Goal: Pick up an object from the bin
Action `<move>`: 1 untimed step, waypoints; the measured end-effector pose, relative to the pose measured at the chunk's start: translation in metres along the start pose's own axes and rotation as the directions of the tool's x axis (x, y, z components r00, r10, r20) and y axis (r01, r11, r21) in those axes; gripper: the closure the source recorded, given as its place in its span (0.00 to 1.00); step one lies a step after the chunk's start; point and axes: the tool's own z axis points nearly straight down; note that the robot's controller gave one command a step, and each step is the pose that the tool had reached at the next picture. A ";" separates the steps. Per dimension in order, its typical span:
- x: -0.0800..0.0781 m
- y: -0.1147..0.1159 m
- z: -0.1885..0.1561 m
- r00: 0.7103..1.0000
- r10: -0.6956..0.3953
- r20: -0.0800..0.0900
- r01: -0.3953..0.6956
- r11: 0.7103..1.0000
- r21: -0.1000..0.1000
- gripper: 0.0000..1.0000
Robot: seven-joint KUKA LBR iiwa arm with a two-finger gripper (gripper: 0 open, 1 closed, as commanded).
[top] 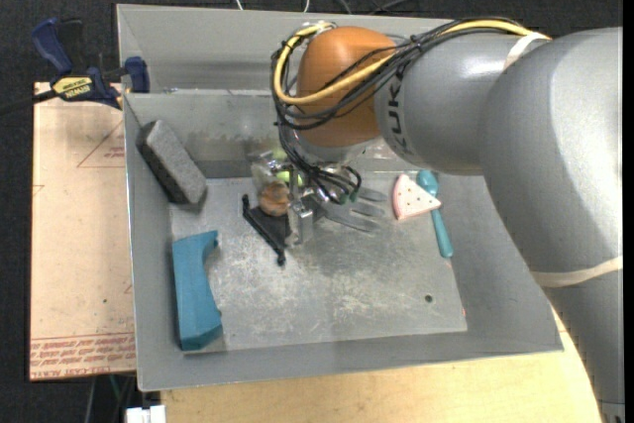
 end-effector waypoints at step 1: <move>0.009 -0.036 -0.010 0.997 0.075 -0.001 -0.075 0.997 0.000 1.00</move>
Offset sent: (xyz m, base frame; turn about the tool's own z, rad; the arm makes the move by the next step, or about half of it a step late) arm 0.0000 0.0000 0.0000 0.0000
